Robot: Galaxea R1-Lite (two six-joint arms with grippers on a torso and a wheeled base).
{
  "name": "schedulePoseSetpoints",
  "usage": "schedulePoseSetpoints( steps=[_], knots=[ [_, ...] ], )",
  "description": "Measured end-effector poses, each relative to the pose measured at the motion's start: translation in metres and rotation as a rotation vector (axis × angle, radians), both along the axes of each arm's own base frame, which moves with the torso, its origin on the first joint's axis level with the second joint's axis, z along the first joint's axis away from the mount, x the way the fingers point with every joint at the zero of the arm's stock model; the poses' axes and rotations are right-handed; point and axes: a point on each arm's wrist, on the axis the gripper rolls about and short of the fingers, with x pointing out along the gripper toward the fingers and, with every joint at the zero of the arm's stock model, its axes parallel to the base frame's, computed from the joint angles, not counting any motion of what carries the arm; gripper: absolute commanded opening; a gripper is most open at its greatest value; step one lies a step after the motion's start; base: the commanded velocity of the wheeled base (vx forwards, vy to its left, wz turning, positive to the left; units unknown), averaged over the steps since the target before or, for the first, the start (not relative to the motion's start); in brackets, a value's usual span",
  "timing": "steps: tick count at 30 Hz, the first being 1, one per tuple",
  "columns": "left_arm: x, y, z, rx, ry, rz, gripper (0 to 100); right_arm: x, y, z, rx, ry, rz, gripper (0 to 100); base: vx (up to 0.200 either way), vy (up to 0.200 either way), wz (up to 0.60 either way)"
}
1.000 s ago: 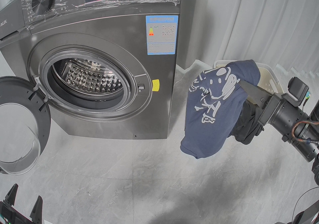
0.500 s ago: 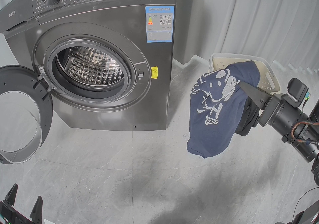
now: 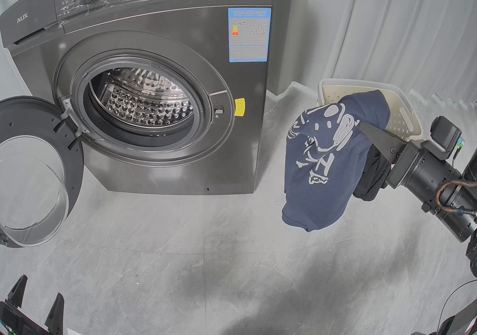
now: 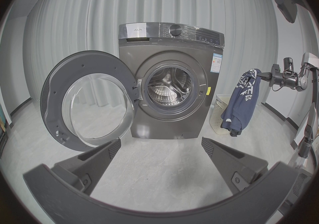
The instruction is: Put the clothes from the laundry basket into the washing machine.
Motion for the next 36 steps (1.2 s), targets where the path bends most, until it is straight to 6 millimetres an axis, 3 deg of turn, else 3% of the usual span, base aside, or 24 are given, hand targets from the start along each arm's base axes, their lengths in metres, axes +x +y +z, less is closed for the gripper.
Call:
schedulePoseSetpoints(
  steps=[24, 36],
  knots=[
    [0.0, 0.0, 0.0, 0.0, 0.0, 0.0, 100, 0.0008, -0.0024, 0.0003, 0.0, 0.0, -0.011, 0, 0.0, 0.2, 0.0],
    [0.0, 0.0, 0.0, 0.0, -0.001, 0.0, 100, -0.0002, -0.0026, -0.0028, 0.0, 0.008, -0.008, 0, 0.0, 0.0, 0.0]
  ],
)
